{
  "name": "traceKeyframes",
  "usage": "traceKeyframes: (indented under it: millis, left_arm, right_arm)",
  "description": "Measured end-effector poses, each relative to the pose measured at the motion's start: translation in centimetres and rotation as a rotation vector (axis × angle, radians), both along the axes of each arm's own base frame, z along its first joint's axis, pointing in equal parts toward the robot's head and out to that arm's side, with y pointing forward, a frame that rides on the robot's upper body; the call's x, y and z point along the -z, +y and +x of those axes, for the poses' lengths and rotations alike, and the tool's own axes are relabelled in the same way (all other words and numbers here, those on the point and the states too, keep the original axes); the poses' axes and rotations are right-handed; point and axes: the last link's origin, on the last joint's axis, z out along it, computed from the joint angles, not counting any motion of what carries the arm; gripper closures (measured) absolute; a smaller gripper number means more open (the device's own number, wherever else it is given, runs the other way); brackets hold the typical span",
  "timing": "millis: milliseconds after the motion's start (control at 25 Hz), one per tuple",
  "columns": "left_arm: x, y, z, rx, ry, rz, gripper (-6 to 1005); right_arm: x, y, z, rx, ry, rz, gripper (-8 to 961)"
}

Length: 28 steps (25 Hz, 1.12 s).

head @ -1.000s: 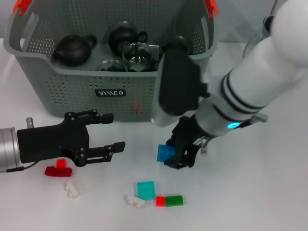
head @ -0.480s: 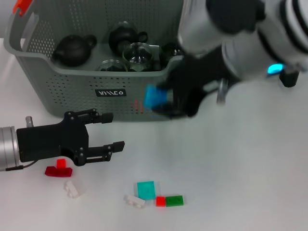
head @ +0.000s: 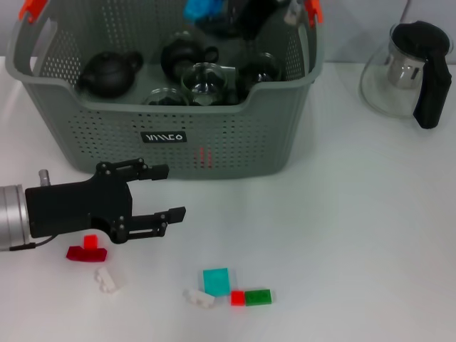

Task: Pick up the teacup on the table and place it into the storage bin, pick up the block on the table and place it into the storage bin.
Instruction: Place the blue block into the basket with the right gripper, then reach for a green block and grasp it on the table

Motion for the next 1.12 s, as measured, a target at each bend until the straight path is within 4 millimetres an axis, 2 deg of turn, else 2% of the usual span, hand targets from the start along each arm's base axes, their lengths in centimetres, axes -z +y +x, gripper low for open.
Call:
traceKeyframes:
  millis: [200,360,600,800,880,1040,1120]
  left_arm:
    - [0.0,0.0,0.0,0.001,0.001,0.002,247]
    - [-0.1,0.1,0.0,0.001,0.003,0.003,247]
    - [-0.4,0.1,-0.1,-0.001,0.013,0.005,247]
    - [-0.5,0.1,-0.2,-0.003,0.017,0.006,247]
    - [-0.5,0.0,-0.2,-0.002,0.016,0.005,247]
    - [-0.5,-0.1,-0.2,0.003,0.013,-0.001,247]
    - [-0.5,-0.2,-0.3,0.004,0.015,-0.003,247]
  right_arm:
    - [1.4,2.9,0.4,0.049,-0.015,0.055,495]
    - [2.1,3.8,0.6,0.078,-0.025,0.056,492]
    - [1.9,4.4,1.0,0.084,-0.02,0.088,487]
    - [1.2,4.4,1.2,0.09,0.007,0.104,243]
    - [1.0,4.0,1.3,0.09,0.017,0.099,181]
    - [0.4,2.0,1.7,0.095,0.042,0.022,57]
    - [-0.2,0.6,2.0,0.088,0.041,-0.021,43]
